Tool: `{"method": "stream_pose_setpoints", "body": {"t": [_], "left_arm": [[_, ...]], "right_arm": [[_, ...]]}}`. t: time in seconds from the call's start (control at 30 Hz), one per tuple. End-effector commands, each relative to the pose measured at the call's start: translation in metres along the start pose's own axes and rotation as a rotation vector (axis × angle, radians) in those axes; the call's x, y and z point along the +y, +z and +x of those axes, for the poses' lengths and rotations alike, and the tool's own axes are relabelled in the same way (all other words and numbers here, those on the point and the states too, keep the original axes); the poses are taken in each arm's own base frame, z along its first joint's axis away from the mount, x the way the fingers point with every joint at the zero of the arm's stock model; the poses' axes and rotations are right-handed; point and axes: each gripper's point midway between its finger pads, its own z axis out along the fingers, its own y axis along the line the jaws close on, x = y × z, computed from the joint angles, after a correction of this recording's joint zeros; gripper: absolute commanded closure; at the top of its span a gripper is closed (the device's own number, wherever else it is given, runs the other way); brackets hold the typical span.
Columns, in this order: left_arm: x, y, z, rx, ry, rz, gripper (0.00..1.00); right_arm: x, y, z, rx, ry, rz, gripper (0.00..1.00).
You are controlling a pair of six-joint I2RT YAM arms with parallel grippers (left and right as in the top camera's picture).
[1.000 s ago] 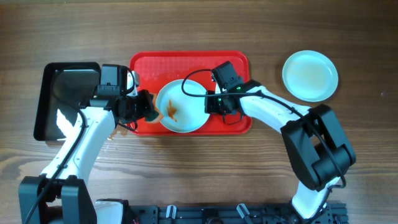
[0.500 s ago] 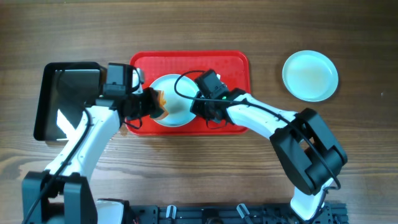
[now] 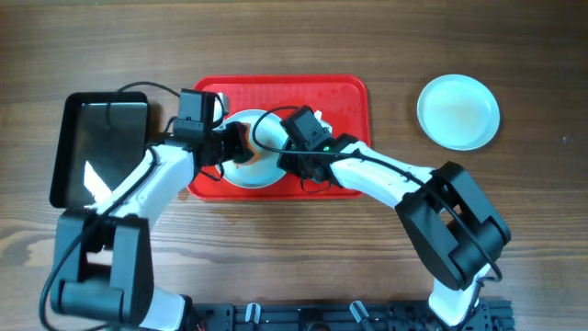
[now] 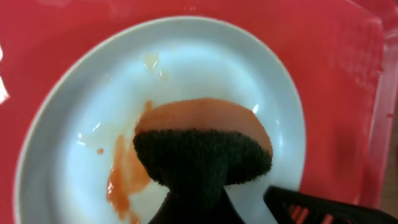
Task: Clean dirty plates on tray and stack at the side
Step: 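Grasp the last plate rim with the right gripper, bring sponge over, then hold the plate with the right gripper and scrub it with the sponge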
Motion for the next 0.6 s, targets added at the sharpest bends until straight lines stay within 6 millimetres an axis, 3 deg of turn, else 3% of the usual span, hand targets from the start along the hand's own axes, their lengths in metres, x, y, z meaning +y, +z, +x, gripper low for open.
{"method": "stream_pose_setpoints", "body": {"t": [0.0,0.1,0.27,0.33,0.57], "left_arm": [[0.001,0.024,0.018,0.06,0.011,-0.022,0.96],[-0.007,0.039,0.024,0.069,0.009,-0.009,0.96],[-0.017,0.042,0.02,0.041,0.019,0.012,0.96],[-0.009,0.042,0.018,0.027,0.017,-0.03,0.96],[0.053,0.042,0.029,0.03,0.01,-0.346,0.96]], "right_arm": [[-0.007,0.009,-0.001,-0.018,-0.044,0.024,0.96],[-0.006,0.009,-0.001,-0.019,-0.054,0.023,0.96],[-0.006,0.009,-0.001,-0.018,-0.067,0.023,0.96],[-0.006,0.009,-0.001,-0.018,-0.067,0.023,0.96],[-0.006,0.009,-0.001,-0.018,-0.068,0.023,0.95]]}}
